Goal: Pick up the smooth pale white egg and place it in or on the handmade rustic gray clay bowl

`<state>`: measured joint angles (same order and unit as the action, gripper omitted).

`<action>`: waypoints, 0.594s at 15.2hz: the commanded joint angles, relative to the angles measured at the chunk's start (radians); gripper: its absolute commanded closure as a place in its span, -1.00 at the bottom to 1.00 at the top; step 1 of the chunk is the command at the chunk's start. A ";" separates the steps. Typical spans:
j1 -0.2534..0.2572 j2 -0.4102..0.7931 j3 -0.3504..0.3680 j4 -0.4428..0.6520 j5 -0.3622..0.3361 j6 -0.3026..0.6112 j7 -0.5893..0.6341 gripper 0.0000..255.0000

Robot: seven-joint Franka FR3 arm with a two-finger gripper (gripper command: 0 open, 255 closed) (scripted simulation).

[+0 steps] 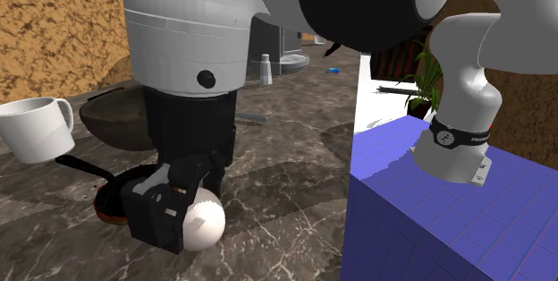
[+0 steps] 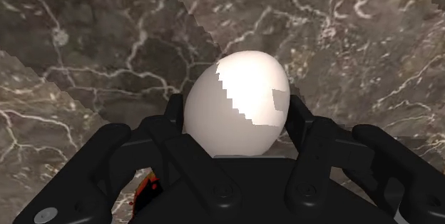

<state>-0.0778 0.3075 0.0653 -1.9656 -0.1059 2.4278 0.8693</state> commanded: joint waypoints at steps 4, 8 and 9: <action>-0.002 -0.036 0.003 0.019 0.008 -0.055 -0.008 1.00; -0.003 -0.062 0.005 0.040 0.014 -0.102 -0.013 1.00; -0.003 -0.068 0.005 0.046 0.015 -0.114 -0.015 1.00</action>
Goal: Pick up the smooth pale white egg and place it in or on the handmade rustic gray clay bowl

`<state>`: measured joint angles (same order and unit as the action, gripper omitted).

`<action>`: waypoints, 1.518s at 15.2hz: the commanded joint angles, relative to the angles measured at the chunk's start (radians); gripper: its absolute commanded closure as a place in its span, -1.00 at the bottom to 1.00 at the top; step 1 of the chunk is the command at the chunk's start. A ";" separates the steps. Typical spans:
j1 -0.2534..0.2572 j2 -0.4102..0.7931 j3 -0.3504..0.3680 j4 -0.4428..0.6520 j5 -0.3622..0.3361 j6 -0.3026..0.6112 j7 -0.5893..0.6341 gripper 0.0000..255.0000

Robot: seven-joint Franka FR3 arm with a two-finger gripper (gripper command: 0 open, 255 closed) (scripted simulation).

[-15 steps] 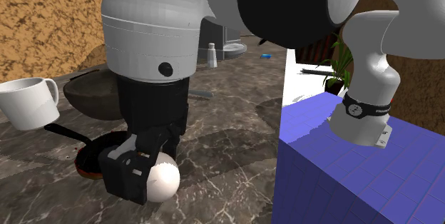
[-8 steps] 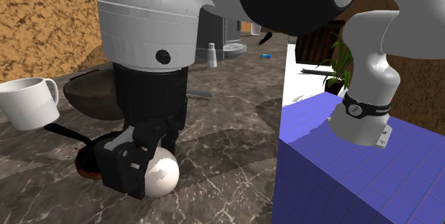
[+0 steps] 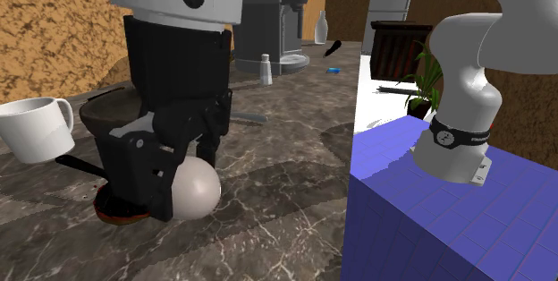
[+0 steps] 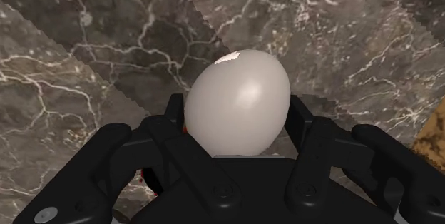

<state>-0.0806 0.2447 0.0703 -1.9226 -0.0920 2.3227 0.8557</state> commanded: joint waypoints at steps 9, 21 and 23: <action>-0.001 -0.052 0.003 0.066 0.012 -0.117 -0.012 1.00; -0.001 -0.090 0.005 0.178 0.021 -0.268 -0.024 1.00; -0.014 -0.085 -0.003 0.192 0.026 -0.276 -0.048 1.00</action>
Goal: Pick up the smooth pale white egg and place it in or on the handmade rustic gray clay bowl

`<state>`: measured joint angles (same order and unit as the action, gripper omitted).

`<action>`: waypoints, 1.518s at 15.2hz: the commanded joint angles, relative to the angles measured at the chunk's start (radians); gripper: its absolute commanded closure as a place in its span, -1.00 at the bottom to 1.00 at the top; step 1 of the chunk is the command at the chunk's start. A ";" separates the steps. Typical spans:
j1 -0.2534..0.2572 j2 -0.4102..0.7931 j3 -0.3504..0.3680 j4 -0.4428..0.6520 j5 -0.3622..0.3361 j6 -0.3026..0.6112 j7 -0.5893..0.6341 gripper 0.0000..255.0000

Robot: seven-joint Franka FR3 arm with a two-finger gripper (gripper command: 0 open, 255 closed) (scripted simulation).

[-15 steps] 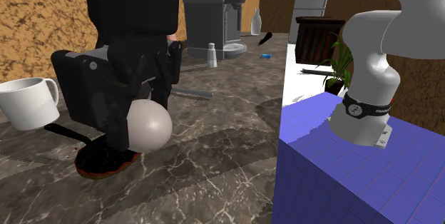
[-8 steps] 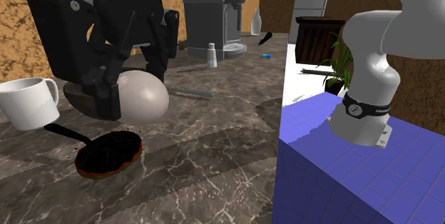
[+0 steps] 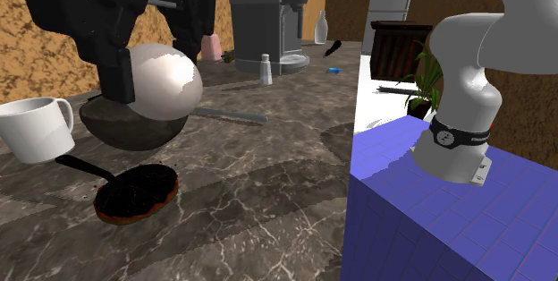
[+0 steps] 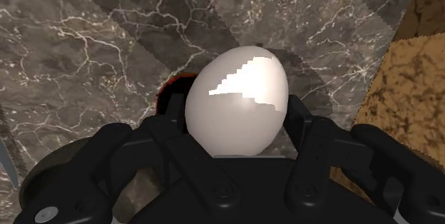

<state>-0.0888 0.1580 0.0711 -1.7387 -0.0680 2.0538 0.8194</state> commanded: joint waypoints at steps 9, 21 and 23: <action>-0.125 0.097 -0.073 0.142 0.049 -0.038 -0.216 1.00; -0.298 0.363 -0.129 0.545 0.118 -0.175 -0.453 1.00; -0.297 0.361 -0.129 0.514 0.118 -0.147 -0.454 1.00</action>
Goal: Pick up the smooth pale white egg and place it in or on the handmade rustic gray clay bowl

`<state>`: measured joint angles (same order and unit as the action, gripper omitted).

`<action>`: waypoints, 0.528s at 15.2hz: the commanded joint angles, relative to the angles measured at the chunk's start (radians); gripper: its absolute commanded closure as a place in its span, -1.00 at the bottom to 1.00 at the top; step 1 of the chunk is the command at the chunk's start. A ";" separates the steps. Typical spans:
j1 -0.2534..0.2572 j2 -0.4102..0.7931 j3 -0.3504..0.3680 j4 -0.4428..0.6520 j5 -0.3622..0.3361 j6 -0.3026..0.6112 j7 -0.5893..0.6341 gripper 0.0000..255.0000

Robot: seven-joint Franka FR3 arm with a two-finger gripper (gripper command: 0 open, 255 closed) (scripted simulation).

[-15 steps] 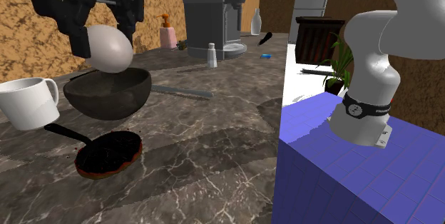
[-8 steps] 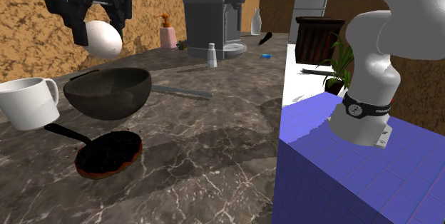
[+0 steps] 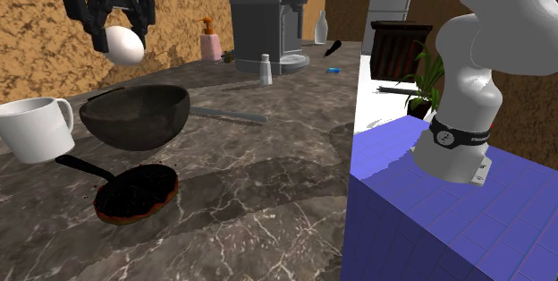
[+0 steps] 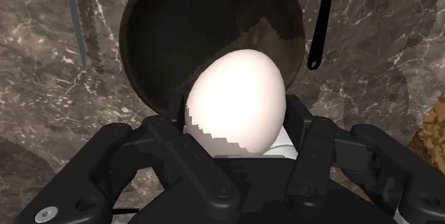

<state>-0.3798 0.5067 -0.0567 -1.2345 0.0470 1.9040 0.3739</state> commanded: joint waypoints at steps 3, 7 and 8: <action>-0.006 0.011 -0.001 -0.033 0.003 0.044 -0.010 1.00; -0.005 0.013 0.000 -0.083 0.004 0.097 -0.011 1.00; -0.005 0.014 0.000 -0.094 0.004 0.109 -0.011 1.00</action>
<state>-0.3851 0.5239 -0.0568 -1.3111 0.0509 1.9977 0.3627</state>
